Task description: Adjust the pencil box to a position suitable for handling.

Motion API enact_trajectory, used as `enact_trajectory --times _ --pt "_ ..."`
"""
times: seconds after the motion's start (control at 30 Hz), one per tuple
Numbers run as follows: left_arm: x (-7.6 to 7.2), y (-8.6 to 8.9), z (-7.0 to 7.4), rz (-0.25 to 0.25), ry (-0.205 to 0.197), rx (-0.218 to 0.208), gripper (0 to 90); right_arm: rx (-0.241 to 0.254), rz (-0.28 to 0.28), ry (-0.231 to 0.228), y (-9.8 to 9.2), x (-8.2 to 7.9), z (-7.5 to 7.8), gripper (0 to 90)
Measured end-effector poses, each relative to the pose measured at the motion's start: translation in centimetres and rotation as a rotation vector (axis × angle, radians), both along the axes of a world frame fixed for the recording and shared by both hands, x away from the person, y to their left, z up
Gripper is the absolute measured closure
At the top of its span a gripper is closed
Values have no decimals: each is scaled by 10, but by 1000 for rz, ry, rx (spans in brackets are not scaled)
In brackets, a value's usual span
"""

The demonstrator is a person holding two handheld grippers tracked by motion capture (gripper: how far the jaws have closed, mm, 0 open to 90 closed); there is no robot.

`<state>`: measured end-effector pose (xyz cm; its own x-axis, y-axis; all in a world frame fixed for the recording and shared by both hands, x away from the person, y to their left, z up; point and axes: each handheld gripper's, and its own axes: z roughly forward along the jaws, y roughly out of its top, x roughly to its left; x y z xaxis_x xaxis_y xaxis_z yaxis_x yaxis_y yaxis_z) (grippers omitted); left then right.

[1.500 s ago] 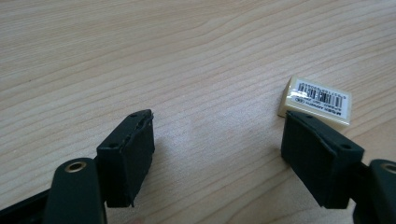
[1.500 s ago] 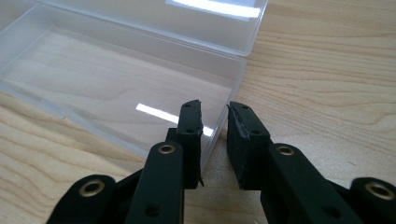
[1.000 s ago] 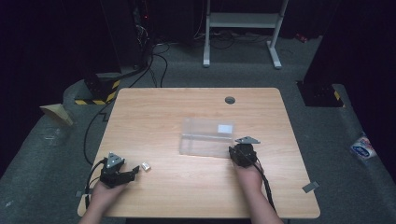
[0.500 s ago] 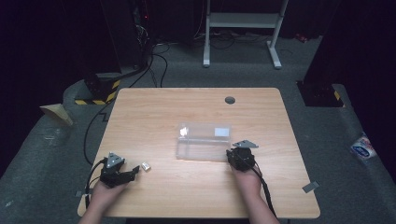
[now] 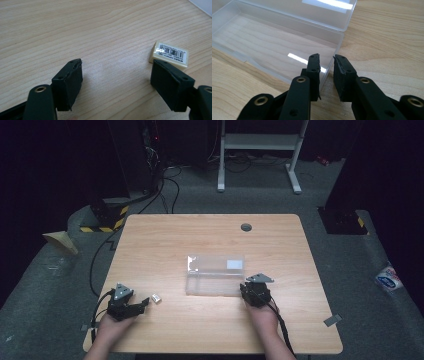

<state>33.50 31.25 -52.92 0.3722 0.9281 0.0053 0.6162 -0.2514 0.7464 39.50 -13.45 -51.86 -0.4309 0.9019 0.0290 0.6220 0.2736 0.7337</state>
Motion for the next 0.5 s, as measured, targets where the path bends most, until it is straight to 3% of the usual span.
enact_trajectory --times 0.5 --pt "0 0 0 -4 1 -4 260 0 19 -6 6 -16 -1 727"
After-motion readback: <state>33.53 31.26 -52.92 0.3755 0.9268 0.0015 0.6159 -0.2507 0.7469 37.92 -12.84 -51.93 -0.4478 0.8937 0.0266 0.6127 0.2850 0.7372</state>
